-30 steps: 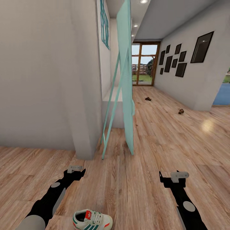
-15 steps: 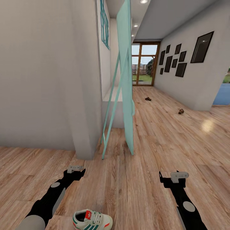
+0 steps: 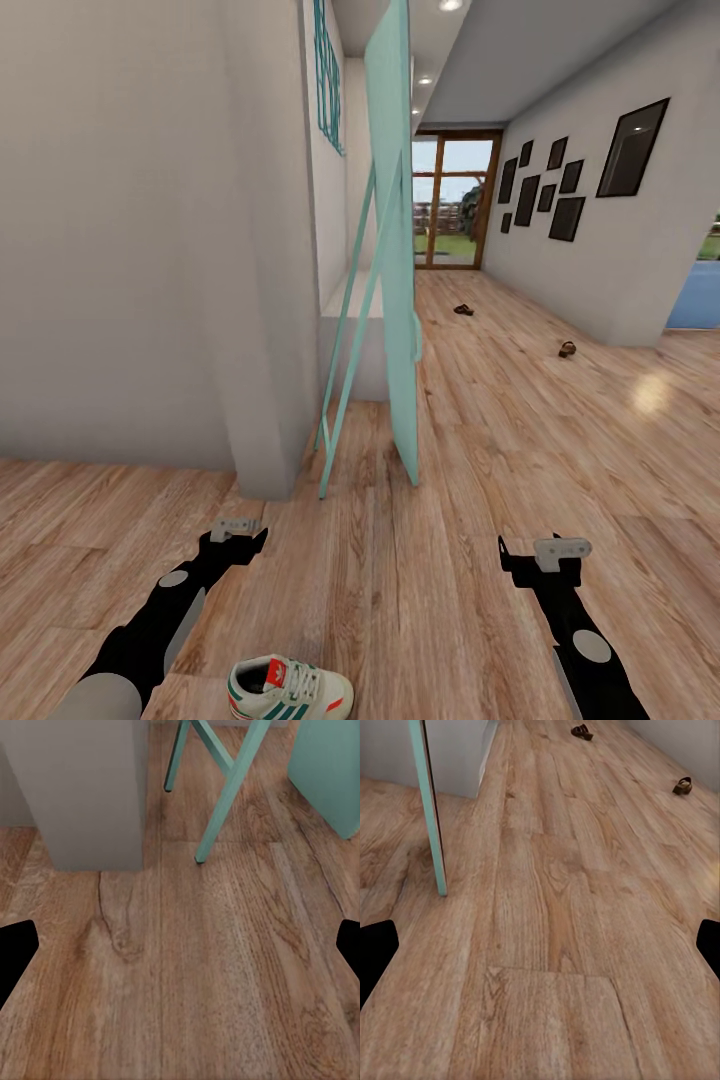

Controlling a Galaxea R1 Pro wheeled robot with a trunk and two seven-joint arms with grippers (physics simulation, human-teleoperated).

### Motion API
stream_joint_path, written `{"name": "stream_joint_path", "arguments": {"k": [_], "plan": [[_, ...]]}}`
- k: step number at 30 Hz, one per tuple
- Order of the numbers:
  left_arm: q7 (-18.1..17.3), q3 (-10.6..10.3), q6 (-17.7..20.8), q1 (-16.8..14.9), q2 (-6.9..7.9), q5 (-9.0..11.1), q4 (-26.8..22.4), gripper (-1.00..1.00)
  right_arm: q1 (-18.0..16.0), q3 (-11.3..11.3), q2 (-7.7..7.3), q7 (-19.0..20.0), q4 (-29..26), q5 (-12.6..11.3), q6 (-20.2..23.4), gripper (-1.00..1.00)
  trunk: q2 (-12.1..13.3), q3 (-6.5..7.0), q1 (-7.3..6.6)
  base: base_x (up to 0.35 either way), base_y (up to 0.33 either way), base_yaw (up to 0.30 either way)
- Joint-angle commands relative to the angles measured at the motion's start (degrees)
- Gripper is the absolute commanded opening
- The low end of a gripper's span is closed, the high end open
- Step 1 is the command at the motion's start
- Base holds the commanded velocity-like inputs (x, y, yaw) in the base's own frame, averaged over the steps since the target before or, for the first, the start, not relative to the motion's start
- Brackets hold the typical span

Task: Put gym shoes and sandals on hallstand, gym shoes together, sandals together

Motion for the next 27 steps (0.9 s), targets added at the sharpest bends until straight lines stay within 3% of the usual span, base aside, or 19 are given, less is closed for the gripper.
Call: {"name": "stream_joint_path", "arguments": {"k": [1,9,11,17,18,19,23,27], "plan": [[-0.4,0.2,0.3,0.0,-0.02,0.1,-0.1,1.00,0.0,0.0,0.01,0.0,0.0,0.6,0.0,1.00,0.0,-0.05,-0.01,0.000,0.000,0.000],[-1.5,-0.3,-0.5,0.0,0.26,-0.5,-0.2,1.00,0.0,0.0,0.01,0.0,0.0,0.6,0.1,1.00,0.0,-0.05,-0.01,0.000,0.000,0.000],[-6.3,-0.6,-0.8,0.2,3.00,-1.4,-0.3,1.00,0.0,0.0,0.01,0.1,0.1,0.7,0.1,1.00,0.0,-0.05,-0.01,0.000,0.000,0.000],[-18.9,-1.9,-0.8,0.2,8.78,-5.0,-0.1,1.00,0.0,0.0,-0.09,0.1,0.3,0.8,0.1,1.00,0.0,-0.05,-0.01,0.000,0.000,0.000],[-23.7,-2.1,-0.8,-0.1,10.62,-6.6,0.0,1.00,0.0,0.0,-0.16,0.1,0.4,0.8,0.1,1.00,0.0,-0.05,-0.01,0.000,0.000,0.000],[-26.0,-2.2,-0.8,-0.2,11.46,-7.4,0.1,1.00,0.0,0.0,-0.20,0.1,0.4,0.8,0.0,1.00,0.0,-0.05,-0.01,0.000,0.000,0.000],[-33.6,-2.4,-0.5,-0.5,13.84,-10.3,0.3,1.00,0.0,0.0,-0.34,0.2,0.6,0.8,0.0,1.00,0.0,-0.05,-0.01,0.000,0.000,0.000],[-37.8,-2.5,-0.2,-0.9,14.97,-13.7,0.2,1.00,0.0,0.0,-0.42,0.2,0.8,0.8,0.0,1.00,0.0,-0.05,-0.01,0.000,0.000,0.000]]}}
